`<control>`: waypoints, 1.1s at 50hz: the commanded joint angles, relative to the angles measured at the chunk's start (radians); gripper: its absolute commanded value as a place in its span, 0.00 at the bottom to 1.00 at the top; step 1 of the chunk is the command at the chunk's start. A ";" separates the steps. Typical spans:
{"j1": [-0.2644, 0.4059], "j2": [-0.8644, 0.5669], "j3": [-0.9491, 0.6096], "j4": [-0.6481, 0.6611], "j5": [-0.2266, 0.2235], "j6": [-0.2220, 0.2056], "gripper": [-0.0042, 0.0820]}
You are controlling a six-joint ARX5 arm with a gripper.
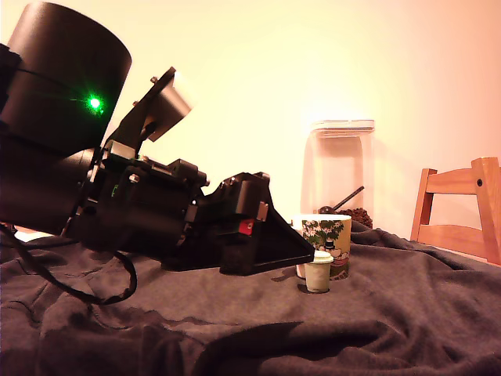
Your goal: Pick up the coffee capsules from the table one by one and drop them inside the nearest coffee cup
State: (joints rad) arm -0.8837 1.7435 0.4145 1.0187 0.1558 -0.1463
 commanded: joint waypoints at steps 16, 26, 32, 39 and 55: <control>0.015 -0.016 0.001 -0.015 -0.109 0.001 0.71; 0.015 -0.016 0.004 0.009 -0.200 -0.004 0.71; 0.015 -0.016 0.013 0.007 -0.238 -0.003 0.71; 0.022 -0.016 0.017 0.003 -0.245 -0.002 0.71; 0.025 -0.007 0.039 -0.011 -0.264 -0.003 0.71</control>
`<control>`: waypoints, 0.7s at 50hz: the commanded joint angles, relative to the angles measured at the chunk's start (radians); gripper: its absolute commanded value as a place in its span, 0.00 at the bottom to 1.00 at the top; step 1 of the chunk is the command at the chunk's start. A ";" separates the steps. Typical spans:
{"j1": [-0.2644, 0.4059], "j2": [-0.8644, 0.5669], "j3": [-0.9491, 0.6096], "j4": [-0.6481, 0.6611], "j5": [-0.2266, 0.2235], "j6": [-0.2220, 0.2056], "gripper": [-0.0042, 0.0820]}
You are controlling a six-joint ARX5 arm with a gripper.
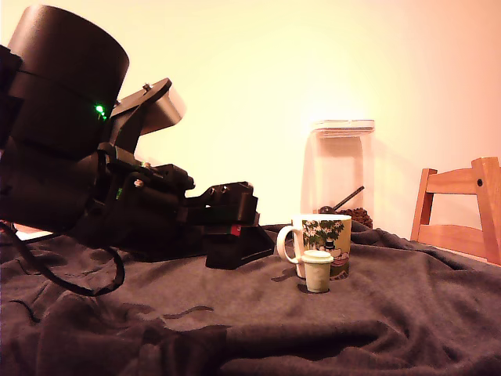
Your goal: Pick up the coffee capsules from the table one by one and drop them inside the nearest coffee cup
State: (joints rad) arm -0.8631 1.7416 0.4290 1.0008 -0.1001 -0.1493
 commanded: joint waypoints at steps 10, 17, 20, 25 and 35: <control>0.007 0.061 0.083 -0.003 -0.014 0.001 0.71; 0.007 0.091 0.130 -0.024 -0.017 0.000 0.71; 0.007 0.108 0.156 -0.038 -0.017 0.001 0.71; 0.007 0.136 0.198 -0.070 -0.017 0.005 0.71; 0.007 0.190 0.277 -0.132 -0.015 0.019 0.71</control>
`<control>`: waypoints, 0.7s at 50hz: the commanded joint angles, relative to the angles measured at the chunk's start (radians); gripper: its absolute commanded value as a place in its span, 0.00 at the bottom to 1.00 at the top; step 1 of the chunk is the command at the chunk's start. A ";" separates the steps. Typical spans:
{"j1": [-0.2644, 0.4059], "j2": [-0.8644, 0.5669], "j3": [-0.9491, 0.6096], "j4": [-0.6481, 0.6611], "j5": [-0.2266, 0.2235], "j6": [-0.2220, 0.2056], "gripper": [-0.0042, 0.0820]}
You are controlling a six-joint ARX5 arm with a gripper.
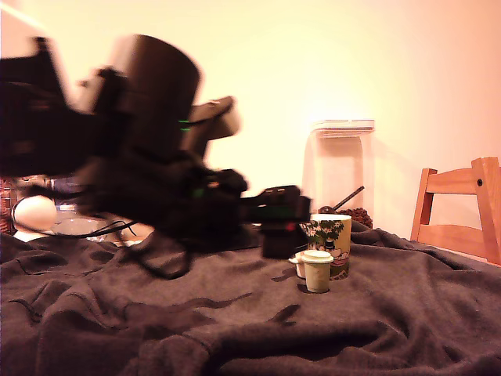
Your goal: Pick up the coffee capsules from the table one by one and drop them inside the nearest coffee cup
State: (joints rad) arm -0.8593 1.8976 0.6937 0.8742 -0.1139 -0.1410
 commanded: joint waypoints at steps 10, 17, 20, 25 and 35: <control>0.004 0.075 0.082 -0.070 0.004 0.010 0.71; 0.005 0.113 0.134 -0.120 0.028 0.010 0.71; 0.007 0.125 0.159 -0.152 0.035 0.010 0.71; 0.007 0.139 0.192 -0.198 0.037 0.010 0.71; 0.016 0.174 0.258 -0.270 0.055 0.009 0.71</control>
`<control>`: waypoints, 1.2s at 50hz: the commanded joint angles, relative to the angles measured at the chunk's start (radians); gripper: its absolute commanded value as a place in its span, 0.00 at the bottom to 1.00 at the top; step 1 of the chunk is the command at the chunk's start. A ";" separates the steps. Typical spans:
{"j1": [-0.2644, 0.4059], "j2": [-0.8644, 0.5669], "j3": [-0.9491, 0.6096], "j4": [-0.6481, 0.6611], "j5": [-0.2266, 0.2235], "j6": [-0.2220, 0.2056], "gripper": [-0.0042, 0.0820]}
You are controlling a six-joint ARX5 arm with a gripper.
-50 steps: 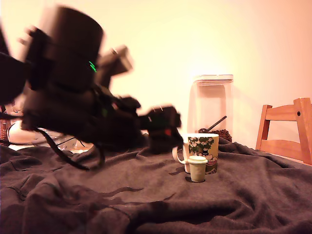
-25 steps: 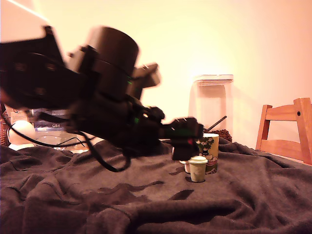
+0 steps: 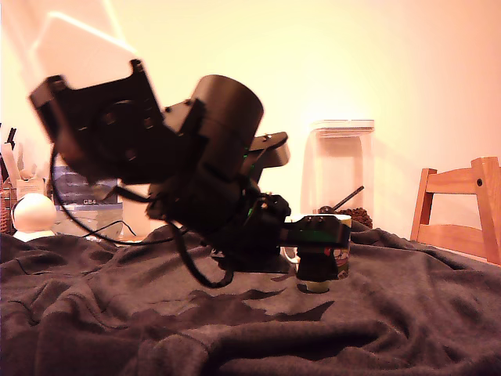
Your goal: Pick up the coffee capsules from the table one by one and drop them inside the nearest coffee cup
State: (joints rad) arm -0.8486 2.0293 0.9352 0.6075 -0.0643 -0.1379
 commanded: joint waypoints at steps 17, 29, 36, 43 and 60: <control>0.027 0.060 0.084 -0.094 0.031 -0.006 0.71; 0.042 0.060 0.105 -0.144 0.058 -0.032 0.71; 0.042 0.069 0.121 -0.144 0.066 -0.039 0.71; 0.040 0.108 0.157 -0.145 0.091 -0.039 0.71; 0.034 0.124 0.168 -0.144 0.089 -0.038 0.71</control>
State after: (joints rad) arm -0.8101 2.1330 1.1145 0.4549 0.0250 -0.1745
